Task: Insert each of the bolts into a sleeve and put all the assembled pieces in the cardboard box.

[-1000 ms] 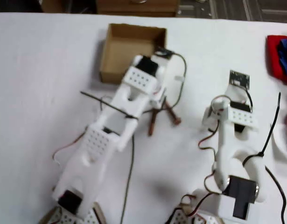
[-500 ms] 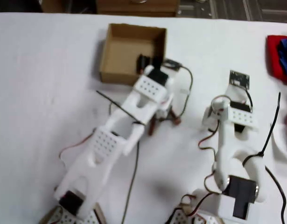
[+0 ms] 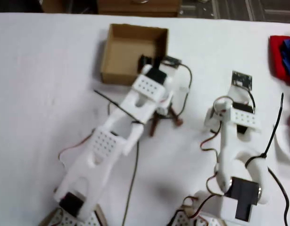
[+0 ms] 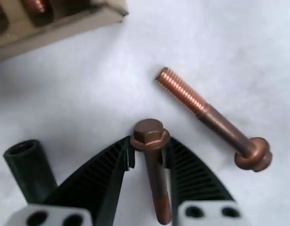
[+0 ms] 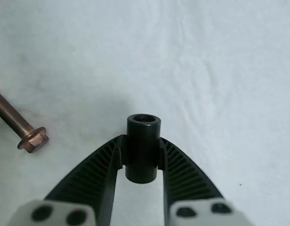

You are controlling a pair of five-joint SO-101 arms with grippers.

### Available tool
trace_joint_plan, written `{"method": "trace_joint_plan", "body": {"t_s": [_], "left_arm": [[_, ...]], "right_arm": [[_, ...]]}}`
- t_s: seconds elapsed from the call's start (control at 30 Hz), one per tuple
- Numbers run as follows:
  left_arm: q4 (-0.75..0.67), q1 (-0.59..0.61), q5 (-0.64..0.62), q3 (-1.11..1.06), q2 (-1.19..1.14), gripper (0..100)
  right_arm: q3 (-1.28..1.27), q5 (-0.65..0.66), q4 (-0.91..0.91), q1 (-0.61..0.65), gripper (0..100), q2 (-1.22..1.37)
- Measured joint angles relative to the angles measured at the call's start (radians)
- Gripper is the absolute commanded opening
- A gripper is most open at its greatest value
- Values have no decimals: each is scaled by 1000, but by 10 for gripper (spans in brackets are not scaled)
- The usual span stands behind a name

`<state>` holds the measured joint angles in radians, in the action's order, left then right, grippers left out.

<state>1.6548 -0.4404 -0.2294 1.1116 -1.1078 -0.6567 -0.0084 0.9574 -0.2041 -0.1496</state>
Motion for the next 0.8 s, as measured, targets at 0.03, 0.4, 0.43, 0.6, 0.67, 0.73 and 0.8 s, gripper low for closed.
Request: {"method": "trace_joint_plan", "body": {"t_s": [0.03,0.4,0.43,0.6,0.67,0.73,0.8], "left_arm": [[0,0,2,0,-2,37],[97,20,2,114,11,25],[106,23,2,140,31,25],[114,55,2,206,175,24],[115,55,2,206,241,24],[115,54,2,206,310,24],[115,57,2,206,374,24]], "right_arm": [[0,0,0,0,23,0],[-5,0,-3,0,23,-11],[-18,0,-8,0,23,-31],[-181,0,-126,12,23,-212],[-256,0,-173,37,23,-290],[-310,0,-196,63,23,-367],[-350,0,-209,84,23,-437]]}}
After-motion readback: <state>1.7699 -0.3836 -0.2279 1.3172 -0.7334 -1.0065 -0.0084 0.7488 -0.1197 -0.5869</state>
